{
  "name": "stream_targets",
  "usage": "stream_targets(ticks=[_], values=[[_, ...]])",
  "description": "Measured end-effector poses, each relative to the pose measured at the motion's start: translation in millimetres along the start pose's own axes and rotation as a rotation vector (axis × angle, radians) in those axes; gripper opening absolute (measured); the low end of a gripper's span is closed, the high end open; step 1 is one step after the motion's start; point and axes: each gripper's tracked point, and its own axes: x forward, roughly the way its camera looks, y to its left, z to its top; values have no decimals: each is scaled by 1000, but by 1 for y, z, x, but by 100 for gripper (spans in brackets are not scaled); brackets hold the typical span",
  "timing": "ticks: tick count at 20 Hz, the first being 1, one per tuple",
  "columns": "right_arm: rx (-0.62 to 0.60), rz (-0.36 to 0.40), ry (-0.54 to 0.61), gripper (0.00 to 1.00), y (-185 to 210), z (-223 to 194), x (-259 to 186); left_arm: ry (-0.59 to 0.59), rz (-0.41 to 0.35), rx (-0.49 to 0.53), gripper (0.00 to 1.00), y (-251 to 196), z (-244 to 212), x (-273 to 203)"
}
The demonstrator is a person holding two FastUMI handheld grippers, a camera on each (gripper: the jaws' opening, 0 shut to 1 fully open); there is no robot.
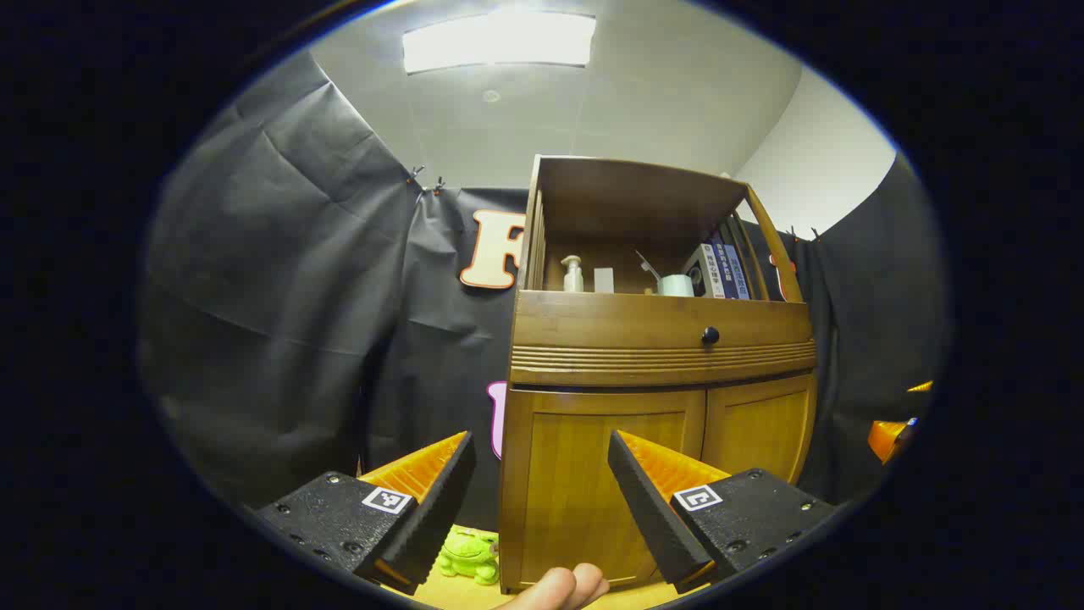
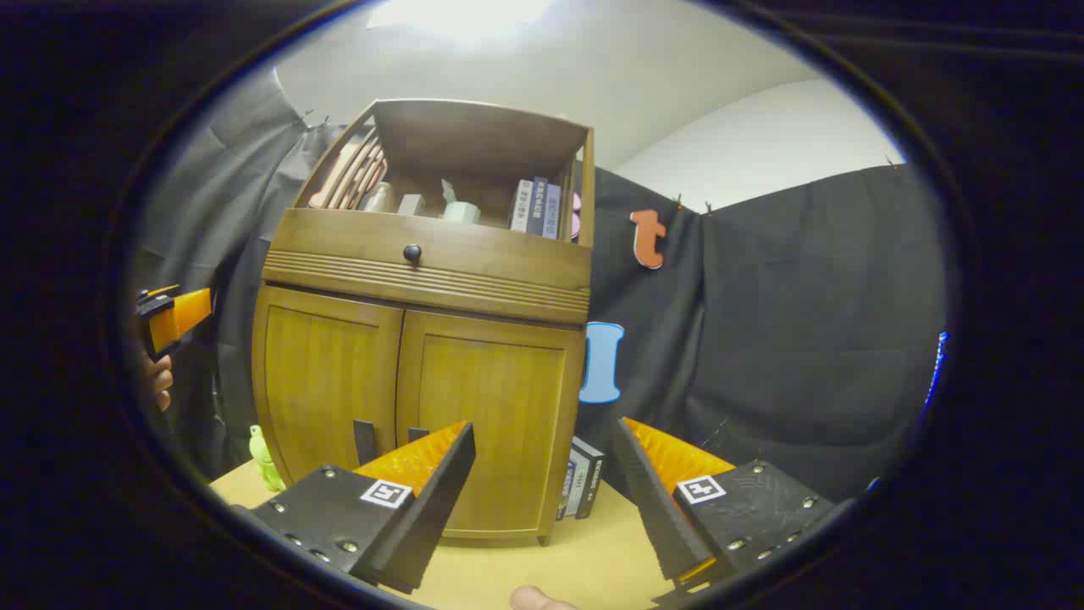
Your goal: Open the right door of the double-door shoe cabinet with the right hand, and open the left door with the left hand.
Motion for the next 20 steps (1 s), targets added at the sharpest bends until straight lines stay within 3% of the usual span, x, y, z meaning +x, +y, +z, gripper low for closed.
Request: stream_targets(ticks=[7, 10, 15, 20], values=[[-24, 63, -47, 96, 12, 18, 21, -2, 30, 36, 96, -8, -2, 13], [12, 110, -17, 97, 28, 8, 20, 61, -6, 53, 96, -16, -24, 15], [35, 184, -22, 98, 37, 12, -8, 111, 38, 93, 96, 6, -42, -13], [15, 197, -62, 100, 10, 17, -37, 99, 91, 112, 96, 16, -27, -43]])
